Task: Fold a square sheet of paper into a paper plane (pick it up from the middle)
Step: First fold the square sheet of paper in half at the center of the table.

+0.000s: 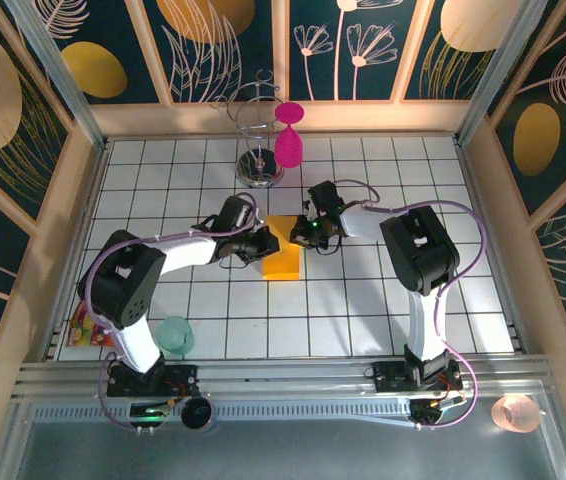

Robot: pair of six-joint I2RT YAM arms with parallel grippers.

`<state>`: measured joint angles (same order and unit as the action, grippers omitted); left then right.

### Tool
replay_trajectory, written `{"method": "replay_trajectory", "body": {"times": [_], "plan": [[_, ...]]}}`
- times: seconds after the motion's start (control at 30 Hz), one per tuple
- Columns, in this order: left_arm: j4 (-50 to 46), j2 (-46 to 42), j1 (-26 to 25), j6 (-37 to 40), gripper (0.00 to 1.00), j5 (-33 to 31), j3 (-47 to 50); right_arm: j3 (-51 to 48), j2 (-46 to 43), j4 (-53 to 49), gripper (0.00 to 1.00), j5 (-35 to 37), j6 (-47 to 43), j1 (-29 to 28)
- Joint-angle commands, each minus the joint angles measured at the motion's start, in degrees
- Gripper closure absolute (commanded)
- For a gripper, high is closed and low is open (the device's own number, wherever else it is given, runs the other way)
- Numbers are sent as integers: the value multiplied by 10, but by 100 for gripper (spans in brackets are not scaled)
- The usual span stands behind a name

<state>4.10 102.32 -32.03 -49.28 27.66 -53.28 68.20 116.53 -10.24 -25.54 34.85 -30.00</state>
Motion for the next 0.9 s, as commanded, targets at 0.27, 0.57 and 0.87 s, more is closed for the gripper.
{"method": "replay_trajectory", "body": {"times": [0.27, 0.57, 0.87], "plan": [[-78, 59, -5, 30, 93, -18, -8, -64, 89, -117, 100, 186, -9, 16], [-152, 29, -4, 100, 94, -60, 50, -76, 98, -122, 100, 209, -6, 22], [-268, -33, -4, 176, 94, -105, 72, -79, 102, -116, 100, 211, -5, 23]]}}
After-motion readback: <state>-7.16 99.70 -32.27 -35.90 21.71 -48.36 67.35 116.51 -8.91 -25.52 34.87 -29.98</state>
